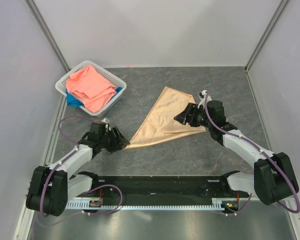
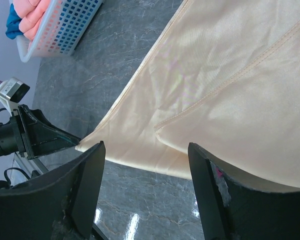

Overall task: Fold the napkin, place the utensils inside, and roll it up
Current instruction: Fold the napkin

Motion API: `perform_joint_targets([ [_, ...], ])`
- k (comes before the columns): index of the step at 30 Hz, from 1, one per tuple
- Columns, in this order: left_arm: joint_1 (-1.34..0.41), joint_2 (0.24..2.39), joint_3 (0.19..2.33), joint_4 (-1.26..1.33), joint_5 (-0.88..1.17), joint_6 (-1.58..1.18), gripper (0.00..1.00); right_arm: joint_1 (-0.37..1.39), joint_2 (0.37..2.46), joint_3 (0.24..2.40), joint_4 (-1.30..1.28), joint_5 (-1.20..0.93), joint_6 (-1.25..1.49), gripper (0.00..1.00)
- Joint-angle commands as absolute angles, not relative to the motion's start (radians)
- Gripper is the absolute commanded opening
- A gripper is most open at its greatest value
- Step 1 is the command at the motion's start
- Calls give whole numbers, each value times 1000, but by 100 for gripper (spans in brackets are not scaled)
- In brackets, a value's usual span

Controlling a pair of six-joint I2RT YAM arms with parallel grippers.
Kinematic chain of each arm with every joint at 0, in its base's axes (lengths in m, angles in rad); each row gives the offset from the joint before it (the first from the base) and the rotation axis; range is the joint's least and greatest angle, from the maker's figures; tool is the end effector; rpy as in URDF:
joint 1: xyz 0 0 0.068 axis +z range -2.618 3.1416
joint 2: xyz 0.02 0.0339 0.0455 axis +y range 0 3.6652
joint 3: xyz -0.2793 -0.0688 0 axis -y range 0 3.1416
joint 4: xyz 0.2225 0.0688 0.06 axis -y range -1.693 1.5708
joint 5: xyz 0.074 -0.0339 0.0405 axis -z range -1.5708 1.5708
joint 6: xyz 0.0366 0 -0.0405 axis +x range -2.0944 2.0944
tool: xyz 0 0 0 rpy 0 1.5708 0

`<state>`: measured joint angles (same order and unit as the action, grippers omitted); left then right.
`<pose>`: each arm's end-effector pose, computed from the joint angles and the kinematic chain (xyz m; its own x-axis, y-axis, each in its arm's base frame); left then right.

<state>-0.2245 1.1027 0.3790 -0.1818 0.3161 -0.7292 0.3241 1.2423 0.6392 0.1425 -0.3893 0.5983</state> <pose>0.1609 -0.0484 0.1748 -0.8376 -0.4583 -0.2974 -0.2137 0.7758 -0.5937 0.2267 0.0908 0.2531 -0.6956 0.3160 -0.6452 -0.2724 0.7149 0.6439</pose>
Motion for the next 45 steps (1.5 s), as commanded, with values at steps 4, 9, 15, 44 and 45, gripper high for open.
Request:
perform_joint_targets([
  [4, -219, 1109, 350, -152, 333, -759, 61, 322, 1210, 624, 184, -399, 607, 75],
  [9, -219, 1120, 341, -144, 356, -756, 58, 321, 1210, 614, 186, -394, 609, 75],
  [15, -219, 1141, 348, -132, 362, -749, 52, 322, 1210, 604, 187, -387, 606, 75],
  [44, -219, 1089, 432, -166, 503, -772, 2, 322, 1229, 584, 156, -357, 566, 75],
  [45, -218, 1078, 439, -170, 511, -782, 2, 322, 1230, 586, 155, -357, 566, 75],
])
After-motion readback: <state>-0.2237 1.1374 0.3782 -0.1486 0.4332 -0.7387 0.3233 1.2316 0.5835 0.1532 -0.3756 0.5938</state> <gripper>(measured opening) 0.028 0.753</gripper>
